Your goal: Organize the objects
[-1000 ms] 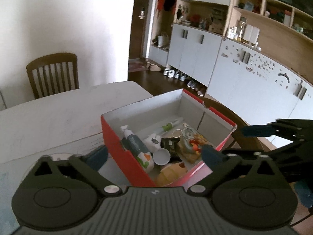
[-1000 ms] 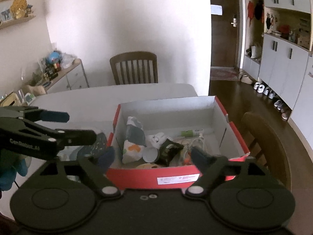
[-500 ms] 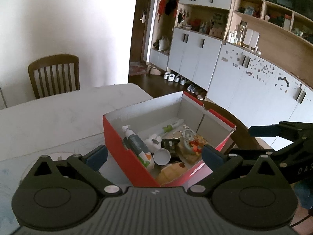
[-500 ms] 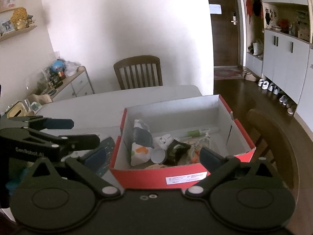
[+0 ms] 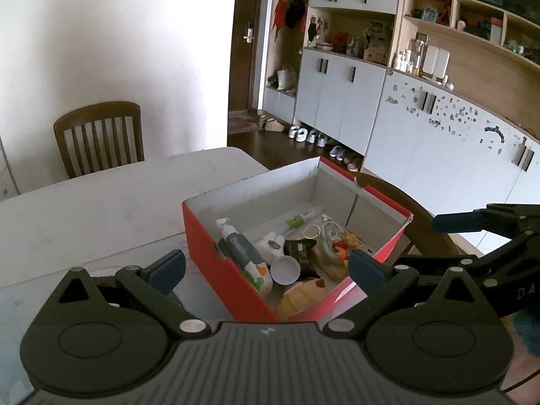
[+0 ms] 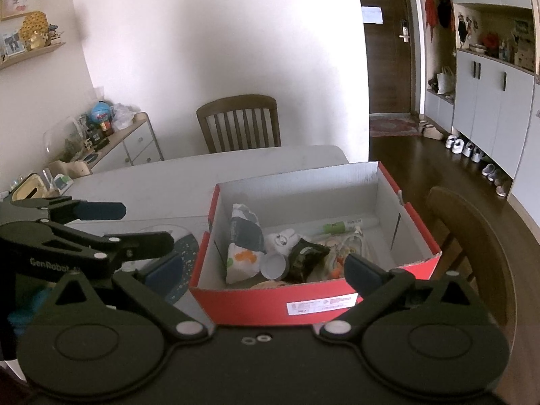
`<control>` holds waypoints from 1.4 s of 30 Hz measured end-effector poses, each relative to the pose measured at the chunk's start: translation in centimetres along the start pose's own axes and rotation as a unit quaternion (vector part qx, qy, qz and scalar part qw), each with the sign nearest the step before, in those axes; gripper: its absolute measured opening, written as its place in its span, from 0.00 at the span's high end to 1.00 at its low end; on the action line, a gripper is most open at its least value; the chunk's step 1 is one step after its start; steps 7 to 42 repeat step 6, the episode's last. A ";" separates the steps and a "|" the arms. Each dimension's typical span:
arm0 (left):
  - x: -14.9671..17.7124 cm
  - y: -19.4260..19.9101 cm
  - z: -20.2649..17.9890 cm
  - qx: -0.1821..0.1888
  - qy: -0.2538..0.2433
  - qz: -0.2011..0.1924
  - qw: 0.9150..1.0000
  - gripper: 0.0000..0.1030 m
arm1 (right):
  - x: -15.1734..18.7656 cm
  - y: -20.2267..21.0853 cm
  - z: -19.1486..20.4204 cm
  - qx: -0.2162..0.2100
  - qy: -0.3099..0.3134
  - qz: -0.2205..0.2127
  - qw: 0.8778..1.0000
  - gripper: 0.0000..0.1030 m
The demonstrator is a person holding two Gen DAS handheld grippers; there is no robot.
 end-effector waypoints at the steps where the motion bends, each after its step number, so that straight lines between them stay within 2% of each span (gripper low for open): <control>1: 0.0 0.0 0.0 0.001 -0.001 0.000 1.000 0.00 | 0.0 0.0 0.0 0.000 0.000 0.000 1.000 0.01; 42: 0.2 0.2 0.0 0.007 0.001 -0.001 1.000 0.00 | 0.2 0.2 0.1 -0.001 0.001 0.001 1.000 0.01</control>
Point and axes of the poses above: each gripper's, at about its wrist camera, not at the fingertips, and y roughly against the way its jaws point, z to its left, x to its underside, the point moved 2 cm from there along -y, roughly the way its jaws point, and after that the axes turned 11 degrees about x, right-handed, at the moved point
